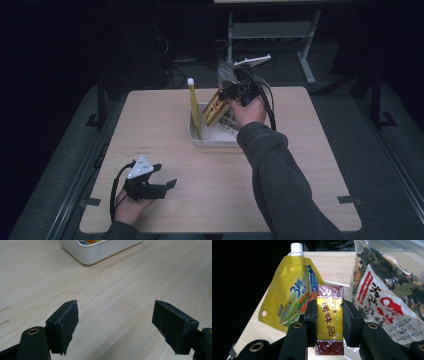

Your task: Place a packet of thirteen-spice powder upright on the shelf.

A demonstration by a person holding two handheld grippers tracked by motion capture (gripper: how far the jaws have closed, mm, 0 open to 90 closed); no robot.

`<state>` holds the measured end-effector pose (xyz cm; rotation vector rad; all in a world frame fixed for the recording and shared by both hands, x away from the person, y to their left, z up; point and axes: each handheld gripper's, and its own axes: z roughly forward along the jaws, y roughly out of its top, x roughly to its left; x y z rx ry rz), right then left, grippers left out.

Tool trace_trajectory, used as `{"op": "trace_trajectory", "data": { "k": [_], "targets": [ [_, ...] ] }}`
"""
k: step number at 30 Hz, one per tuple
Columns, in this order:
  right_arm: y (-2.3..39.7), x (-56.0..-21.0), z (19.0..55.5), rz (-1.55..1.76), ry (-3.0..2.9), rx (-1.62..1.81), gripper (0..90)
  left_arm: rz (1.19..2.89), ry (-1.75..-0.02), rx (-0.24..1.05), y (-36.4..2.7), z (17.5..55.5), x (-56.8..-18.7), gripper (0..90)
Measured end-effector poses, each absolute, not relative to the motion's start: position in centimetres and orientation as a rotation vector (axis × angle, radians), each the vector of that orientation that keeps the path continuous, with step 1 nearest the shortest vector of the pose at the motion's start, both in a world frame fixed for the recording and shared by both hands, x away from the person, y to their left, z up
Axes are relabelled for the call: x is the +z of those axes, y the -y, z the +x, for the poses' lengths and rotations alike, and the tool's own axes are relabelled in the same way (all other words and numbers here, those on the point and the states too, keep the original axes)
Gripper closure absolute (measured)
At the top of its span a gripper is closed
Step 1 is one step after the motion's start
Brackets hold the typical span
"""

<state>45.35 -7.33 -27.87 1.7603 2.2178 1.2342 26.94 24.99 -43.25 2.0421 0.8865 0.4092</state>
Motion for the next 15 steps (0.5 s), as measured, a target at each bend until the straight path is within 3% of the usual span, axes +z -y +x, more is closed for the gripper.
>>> {"op": "trace_trajectory", "data": {
  "k": [15],
  "targets": [
    [5.9,-29.3,46.5,1.815,-2.149,1.227,68.0,2.033,-0.894,0.414,-25.4,26.9,-43.2,20.5]
  ]
}}
